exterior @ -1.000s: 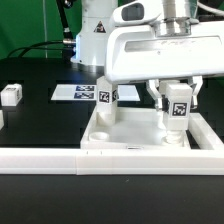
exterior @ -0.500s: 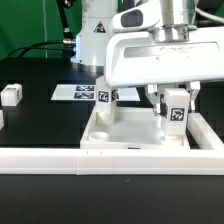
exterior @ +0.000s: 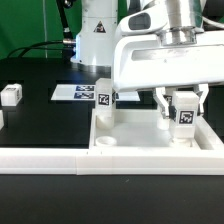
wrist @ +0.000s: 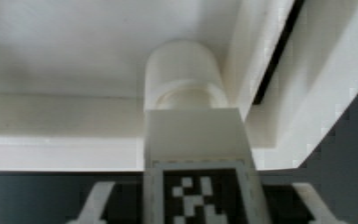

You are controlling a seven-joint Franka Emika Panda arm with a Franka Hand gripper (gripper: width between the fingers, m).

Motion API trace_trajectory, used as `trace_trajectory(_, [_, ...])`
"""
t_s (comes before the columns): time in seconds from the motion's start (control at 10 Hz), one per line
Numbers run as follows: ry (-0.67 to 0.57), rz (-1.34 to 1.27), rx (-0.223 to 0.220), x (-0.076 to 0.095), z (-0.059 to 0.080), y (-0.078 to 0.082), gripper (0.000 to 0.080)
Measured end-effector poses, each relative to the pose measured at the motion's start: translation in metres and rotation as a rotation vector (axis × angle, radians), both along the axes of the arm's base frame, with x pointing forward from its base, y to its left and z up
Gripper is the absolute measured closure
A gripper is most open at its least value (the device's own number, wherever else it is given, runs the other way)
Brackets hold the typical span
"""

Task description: Assemble square table

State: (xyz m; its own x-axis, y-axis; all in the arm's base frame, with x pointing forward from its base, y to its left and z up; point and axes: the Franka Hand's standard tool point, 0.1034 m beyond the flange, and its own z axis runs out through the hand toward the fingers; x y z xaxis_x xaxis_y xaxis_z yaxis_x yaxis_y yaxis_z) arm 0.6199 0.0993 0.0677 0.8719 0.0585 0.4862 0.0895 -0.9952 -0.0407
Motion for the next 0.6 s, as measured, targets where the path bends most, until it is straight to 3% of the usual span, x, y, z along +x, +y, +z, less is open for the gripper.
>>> trace_trajectory(0.1, [0.0,0.0,0.0,-0.0001,-0.0002,-0.0001,0.0429])
trace_trajectory(0.2, [0.001,0.0,0.0,-0.0002,-0.0003,-0.0002,0.0429])
trace_trajectory(0.3, [0.001,0.0,0.0,-0.0002,-0.0003,-0.0002,0.0294])
trace_trajectory(0.4, [0.001,0.0,0.0,-0.0002,-0.0003,-0.0002,0.0294])
trace_trajectory(0.5, [0.001,0.0,0.0,-0.0002,-0.0003,-0.0002,0.0175])
trace_trajectory(0.6, [0.001,0.0,-0.001,-0.0003,-0.0004,-0.0002,0.0158])
